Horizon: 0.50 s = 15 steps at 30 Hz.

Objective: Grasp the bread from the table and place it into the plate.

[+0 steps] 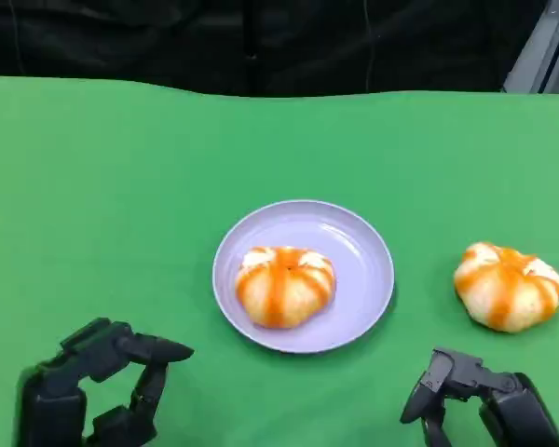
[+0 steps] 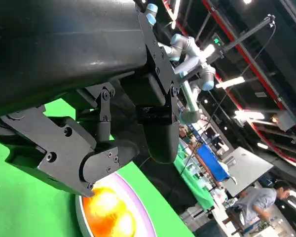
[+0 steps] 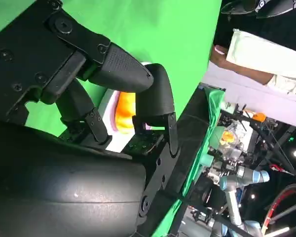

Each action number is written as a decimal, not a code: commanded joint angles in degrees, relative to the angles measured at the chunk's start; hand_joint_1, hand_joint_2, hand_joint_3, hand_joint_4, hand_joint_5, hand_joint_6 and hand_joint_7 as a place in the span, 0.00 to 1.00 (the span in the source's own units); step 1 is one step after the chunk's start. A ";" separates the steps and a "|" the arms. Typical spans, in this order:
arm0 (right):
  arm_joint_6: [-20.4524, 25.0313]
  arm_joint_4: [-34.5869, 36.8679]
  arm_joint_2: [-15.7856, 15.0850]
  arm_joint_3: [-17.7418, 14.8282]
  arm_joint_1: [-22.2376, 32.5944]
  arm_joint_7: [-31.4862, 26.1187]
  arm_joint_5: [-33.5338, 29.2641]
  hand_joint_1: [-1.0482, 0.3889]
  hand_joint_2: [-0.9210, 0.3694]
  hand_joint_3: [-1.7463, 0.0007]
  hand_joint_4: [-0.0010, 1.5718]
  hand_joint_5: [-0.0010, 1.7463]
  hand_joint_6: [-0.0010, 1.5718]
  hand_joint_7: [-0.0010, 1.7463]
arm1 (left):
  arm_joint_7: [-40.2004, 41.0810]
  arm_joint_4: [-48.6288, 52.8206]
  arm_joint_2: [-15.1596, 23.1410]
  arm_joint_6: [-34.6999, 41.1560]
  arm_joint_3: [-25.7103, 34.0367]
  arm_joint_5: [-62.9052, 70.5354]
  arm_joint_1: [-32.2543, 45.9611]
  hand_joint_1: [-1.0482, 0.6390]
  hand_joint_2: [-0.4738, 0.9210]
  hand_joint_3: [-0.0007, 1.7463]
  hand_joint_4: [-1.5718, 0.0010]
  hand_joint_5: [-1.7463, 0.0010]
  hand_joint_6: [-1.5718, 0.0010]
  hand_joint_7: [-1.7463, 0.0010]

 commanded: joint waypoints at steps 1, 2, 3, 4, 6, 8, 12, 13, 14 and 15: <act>-0.58 0.23 -0.65 -0.51 -0.22 -0.16 0.28 0.38 0.47 0.13 0.56 1.00 0.51 0.87 | -0.79 0.66 -0.09 -0.71 1.08 -0.62 0.13 0.60 0.70 0.54 0.48 0.27 0.44 0.47; -0.58 0.23 -0.65 -0.51 -0.22 -0.16 0.28 0.38 0.47 0.13 0.56 1.00 0.51 0.87 | -0.89 0.68 -0.16 -0.75 1.17 -0.62 0.13 0.60 0.70 0.54 0.48 0.27 0.44 0.47; -0.58 0.23 -0.65 -0.51 -0.22 -0.16 0.28 0.38 0.47 0.13 0.56 1.00 0.51 0.87 | -0.99 0.69 -0.24 -0.79 1.26 -0.61 0.13 0.60 0.70 0.54 0.48 0.27 0.44 0.47; -0.58 0.23 -0.65 -0.51 -0.22 -0.16 0.28 0.38 0.47 0.13 0.56 1.00 0.51 0.87 | -1.09 0.71 -0.31 -0.83 1.34 -0.60 0.12 0.60 0.70 0.54 0.48 0.27 0.44 0.47; -0.58 0.23 -0.65 -0.51 -0.22 -0.16 0.28 0.38 0.47 0.13 0.56 1.00 0.51 0.87 | -1.29 0.73 -0.45 -0.90 1.50 -0.59 0.12 0.60 0.70 0.54 0.48 0.27 0.44 0.47; -0.58 0.23 -0.65 -0.51 -0.22 -0.16 0.28 0.38 0.47 0.13 0.56 1.00 0.51 0.87 | -1.44 0.74 -0.56 -0.95 1.64 -0.58 0.12 0.60 0.70 0.54 0.48 0.27 0.44 0.47; -0.58 0.24 -0.65 -0.51 -0.22 -0.16 0.28 0.38 0.47 0.13 0.56 1.00 0.51 0.87 | -1.59 0.76 -0.69 -1.01 1.78 -0.55 0.12 0.60 0.70 0.54 0.48 0.27 0.44 0.47; -0.58 0.23 -0.65 -0.51 -0.22 -0.16 0.28 0.38 0.47 0.13 0.56 1.00 0.51 0.87 | -1.61 0.76 -0.70 -1.02 1.80 -0.55 0.12 0.60 0.70 0.54 0.48 0.27 0.44 0.47; -0.58 0.23 -0.65 -0.51 -0.22 -0.16 0.28 0.38 0.47 0.13 0.56 1.00 0.51 0.87 | -1.63 0.77 -0.72 -1.03 1.82 -0.54 0.12 0.60 0.70 0.54 0.48 0.27 0.44 0.47; -0.58 0.23 -0.65 -0.51 -0.22 -0.16 0.28 0.38 0.47 0.13 0.56 1.00 0.51 0.87 | -1.65 0.77 -0.74 -1.03 1.84 -0.54 0.12 0.60 0.70 0.54 0.48 0.27 0.44 0.47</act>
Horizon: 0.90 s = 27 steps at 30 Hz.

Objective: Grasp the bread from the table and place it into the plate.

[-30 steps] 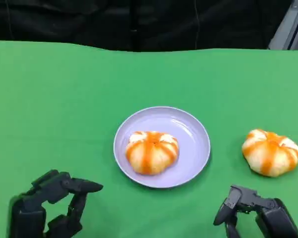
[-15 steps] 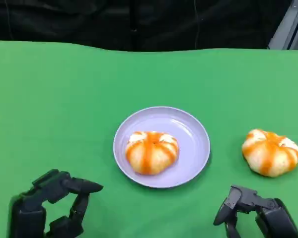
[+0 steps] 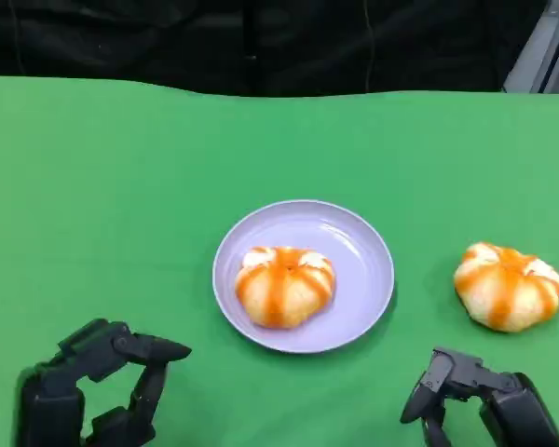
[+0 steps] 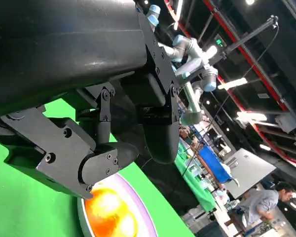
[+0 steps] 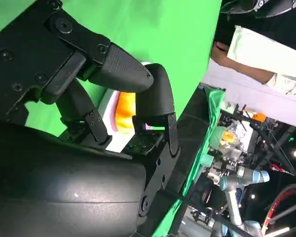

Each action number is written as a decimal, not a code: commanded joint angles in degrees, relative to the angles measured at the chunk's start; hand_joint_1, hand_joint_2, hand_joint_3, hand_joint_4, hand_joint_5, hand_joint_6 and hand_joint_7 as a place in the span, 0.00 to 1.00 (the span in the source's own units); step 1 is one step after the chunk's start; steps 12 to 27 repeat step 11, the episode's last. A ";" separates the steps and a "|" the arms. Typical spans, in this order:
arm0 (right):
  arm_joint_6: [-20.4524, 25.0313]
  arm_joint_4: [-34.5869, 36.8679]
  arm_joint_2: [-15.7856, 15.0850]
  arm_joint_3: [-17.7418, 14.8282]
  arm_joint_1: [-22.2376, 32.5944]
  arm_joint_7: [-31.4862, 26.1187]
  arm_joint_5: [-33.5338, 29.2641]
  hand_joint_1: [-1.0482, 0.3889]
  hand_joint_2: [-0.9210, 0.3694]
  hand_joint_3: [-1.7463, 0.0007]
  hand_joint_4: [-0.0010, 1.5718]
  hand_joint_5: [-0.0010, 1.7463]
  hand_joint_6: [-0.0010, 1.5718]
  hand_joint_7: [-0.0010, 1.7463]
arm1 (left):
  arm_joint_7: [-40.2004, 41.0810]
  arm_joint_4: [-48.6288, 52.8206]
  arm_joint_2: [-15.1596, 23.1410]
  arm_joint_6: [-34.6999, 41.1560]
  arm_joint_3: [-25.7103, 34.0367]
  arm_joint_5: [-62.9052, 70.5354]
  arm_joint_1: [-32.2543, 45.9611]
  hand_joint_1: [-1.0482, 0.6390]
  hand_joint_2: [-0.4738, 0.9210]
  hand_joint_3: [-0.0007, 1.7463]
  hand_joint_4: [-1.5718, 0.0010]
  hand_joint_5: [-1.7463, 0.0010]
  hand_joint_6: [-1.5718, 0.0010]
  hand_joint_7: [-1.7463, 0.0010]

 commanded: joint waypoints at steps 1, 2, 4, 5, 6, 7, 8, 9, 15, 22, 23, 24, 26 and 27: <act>-0.58 0.24 -0.65 -0.51 -0.22 -0.16 0.29 0.38 0.47 0.13 0.56 1.00 0.51 0.87 | -0.70 0.42 0.23 -0.82 0.63 -0.54 0.12 0.60 0.70 0.54 0.48 0.27 0.44 0.47; -0.58 0.24 -0.65 -0.51 -0.22 -0.16 0.29 0.38 0.47 0.13 0.56 1.00 0.51 0.87 | -0.71 0.42 0.22 -0.83 0.64 -0.54 0.12 0.60 0.70 0.54 0.48 0.27 0.44 0.47; -0.58 0.24 -0.65 -0.51 -0.22 -0.16 0.29 0.38 0.47 0.13 0.56 1.00 0.51 0.87 | -0.79 0.42 0.17 -0.85 0.69 -0.55 0.12 0.60 0.70 0.54 0.48 0.27 0.44 0.47; -0.56 0.63 -0.75 -0.60 -0.54 -0.09 0.42 0.38 0.47 0.13 0.56 1.00 0.51 0.87 | -3.07 0.80 -0.69 -0.32 -1.05 -5.33 0.71 0.60 0.70 0.56 0.48 0.23 0.44 0.43; -0.56 0.94 -0.82 -0.67 -0.78 -0.04 0.53 0.38 0.46 0.13 0.56 1.00 0.51 0.87 | -4.96 1.05 -1.33 0.10 -2.35 -9.09 1.17 0.61 0.68 0.64 0.47 0.14 0.46 0.31; -0.65 1.31 -0.73 -0.68 -1.05 -0.12 0.48 0.38 0.46 0.14 0.56 1.00 0.51 0.86 | -7.27 1.50 -1.46 0.28 -3.47 -12.92 1.48 0.62 0.67 0.69 0.47 0.09 0.47 0.24; -0.74 1.57 -0.65 -0.68 -1.23 -0.19 0.42 0.36 0.46 0.14 0.55 1.00 0.51 0.86 | -9.12 1.77 -1.47 0.35 -4.07 -15.58 1.64 0.61 0.65 0.71 0.47 0.05 0.49 0.19; -0.68 1.62 -0.57 -0.63 -1.29 -0.19 0.42 0.36 0.47 0.13 0.55 1.00 0.51 0.86 | -10.34 1.86 -1.42 0.34 -4.07 -16.85 1.67 0.61 0.65 0.71 0.47 0.03 0.49 0.17; -0.56 1.63 -0.55 -0.58 -1.33 -0.13 0.46 0.35 0.47 0.13 0.55 1.00 0.51 0.87 | -12.25 1.87 -1.64 0.27 -3.71 -18.29 1.72 0.61 0.64 0.71 0.47 0.02 0.49 0.15; -0.56 1.63 -0.55 -0.58 -1.33 -0.13 0.46 0.35 0.47 0.13 0.55 1.00 0.51 0.87 | -12.25 1.87 -1.64 0.27 -3.71 -18.29 1.72 0.61 0.64 0.71 0.47 0.02 0.49 0.15; -0.56 1.63 -0.55 -0.58 -1.33 -0.13 0.46 0.35 0.47 0.13 0.55 1.00 0.51 0.87 | -12.25 1.87 -1.64 0.27 -3.71 -18.29 1.72 0.61 0.64 0.71 0.47 0.02 0.49 0.15; -0.56 1.63 -0.55 -0.58 -1.33 -0.13 0.46 0.35 0.47 0.13 0.55 1.00 0.51 0.87 | -12.25 1.87 -1.64 0.27 -3.71 -18.29 1.72 0.61 0.64 0.71 0.47 0.02 0.49 0.15; -0.56 1.63 -0.55 -0.58 -1.33 -0.13 0.46 0.35 0.47 0.13 0.55 1.00 0.51 0.87 | -12.25 1.87 -1.64 0.27 -3.71 -18.29 1.72 0.61 0.64 0.71 0.47 0.02 0.49 0.15; -0.56 1.63 -0.55 -0.58 -1.33 -0.13 0.46 0.35 0.47 0.13 0.55 1.00 0.51 0.87 | -12.25 1.87 -1.64 0.27 -3.71 -18.29 1.72 0.61 0.64 0.71 0.47 0.02 0.49 0.15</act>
